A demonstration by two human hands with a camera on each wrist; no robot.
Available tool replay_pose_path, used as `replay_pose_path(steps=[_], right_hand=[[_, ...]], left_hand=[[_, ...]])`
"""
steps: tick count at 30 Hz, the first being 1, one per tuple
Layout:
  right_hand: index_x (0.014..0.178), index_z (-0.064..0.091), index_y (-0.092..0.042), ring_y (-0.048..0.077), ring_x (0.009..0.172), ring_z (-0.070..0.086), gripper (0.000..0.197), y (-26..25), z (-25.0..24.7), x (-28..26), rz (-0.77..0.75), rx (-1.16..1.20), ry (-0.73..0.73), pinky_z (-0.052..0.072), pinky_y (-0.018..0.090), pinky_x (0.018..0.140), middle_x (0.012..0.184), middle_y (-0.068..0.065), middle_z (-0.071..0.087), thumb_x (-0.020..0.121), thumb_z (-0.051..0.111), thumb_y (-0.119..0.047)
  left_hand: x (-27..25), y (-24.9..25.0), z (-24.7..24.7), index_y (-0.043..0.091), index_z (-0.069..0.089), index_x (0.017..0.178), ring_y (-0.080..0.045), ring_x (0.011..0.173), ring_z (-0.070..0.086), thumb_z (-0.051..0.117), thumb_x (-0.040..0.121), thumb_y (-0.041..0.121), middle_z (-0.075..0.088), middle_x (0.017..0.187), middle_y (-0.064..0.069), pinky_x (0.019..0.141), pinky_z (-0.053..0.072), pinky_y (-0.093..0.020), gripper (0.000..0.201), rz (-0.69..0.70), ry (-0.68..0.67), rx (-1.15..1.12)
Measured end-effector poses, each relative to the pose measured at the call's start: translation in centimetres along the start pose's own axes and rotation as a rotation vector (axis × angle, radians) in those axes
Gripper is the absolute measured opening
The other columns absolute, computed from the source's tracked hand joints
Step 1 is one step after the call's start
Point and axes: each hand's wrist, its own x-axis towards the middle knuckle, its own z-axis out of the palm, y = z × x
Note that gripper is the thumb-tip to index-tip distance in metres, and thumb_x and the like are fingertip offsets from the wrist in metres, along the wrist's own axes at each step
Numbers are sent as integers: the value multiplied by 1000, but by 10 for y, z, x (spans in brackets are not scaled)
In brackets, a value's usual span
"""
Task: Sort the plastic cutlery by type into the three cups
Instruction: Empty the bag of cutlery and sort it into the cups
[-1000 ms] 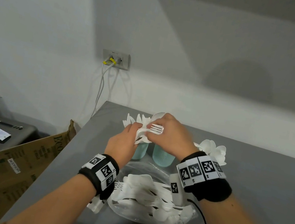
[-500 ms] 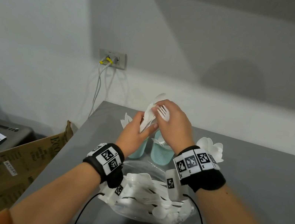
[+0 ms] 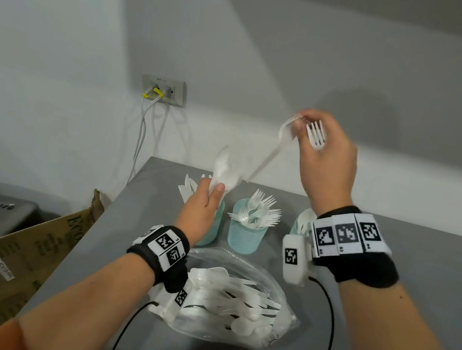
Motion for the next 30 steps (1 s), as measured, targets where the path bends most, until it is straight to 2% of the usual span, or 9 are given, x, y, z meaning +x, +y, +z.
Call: replay_pose_path(steps=[2,5,12,15,18,21,23,26,30], right_hand=[[99,63,-34,3,81,55,10,14,1,-6,-9,-208,-81,38,23,67,95,-20,64,93,55,-36],[94,61,-37,6,78,59,9,43,19,-30,-6,-336,-208,46,25,64,102,-17,65,93,54,-33],[108,65,-28,23,89,61,30,88,59,-68,299,-503,-682,48,33,73,98,-2,44,87,56,-47],[113,58,-29,20,85,59,36,74,58,-54,317,-346,-625,49,33,81,113,2,41,86,54,-54],[112,60,-22,9,80,52,34,54,52,-35,320,-48,-429,42,30,86,114,4,41,100,32,-37],[108,67,-29,10,98,37,39,40,50,-26,291,72,-258,26,25,96,103,-2,36,102,29,-35],[108,67,-33,11,103,33,38,39,53,-27,283,93,-227,21,22,94,100,-3,35,102,29,-38],[111,64,-24,12,99,49,33,50,59,-36,290,188,-259,30,16,88,105,-1,43,102,33,-31],[111,63,-16,16,85,57,20,78,67,-52,364,16,-315,38,20,74,101,5,62,93,56,-20]], left_hand=[[2,-1,-2,9,45,106,-20,81,52,31,101,40,50,81,2,81,44,-39,34,-27,36,-42],[4,0,-1,13,43,102,-14,76,50,30,101,40,47,79,5,76,42,-34,30,-30,40,-88],[2,1,2,16,40,105,-8,73,47,34,100,39,47,80,9,70,39,-27,24,-33,2,-142],[1,3,0,17,39,116,-2,84,51,41,99,37,50,91,14,73,40,-16,26,-41,-17,-148],[2,3,-2,19,40,120,-1,84,50,42,100,34,51,94,13,76,40,-18,26,-56,-30,-185],[1,2,-2,18,41,118,-5,81,46,40,101,30,48,90,11,79,39,-22,21,-57,-39,-219],[0,3,-2,17,41,114,-5,81,46,37,102,29,46,88,11,76,38,-17,18,-18,-44,-184],[0,1,-2,16,40,110,-5,75,43,35,102,30,42,83,9,70,38,-18,18,-2,-39,-152],[1,-5,-4,21,42,104,-9,66,40,35,101,36,40,77,8,62,37,-22,17,-14,-39,-183]])
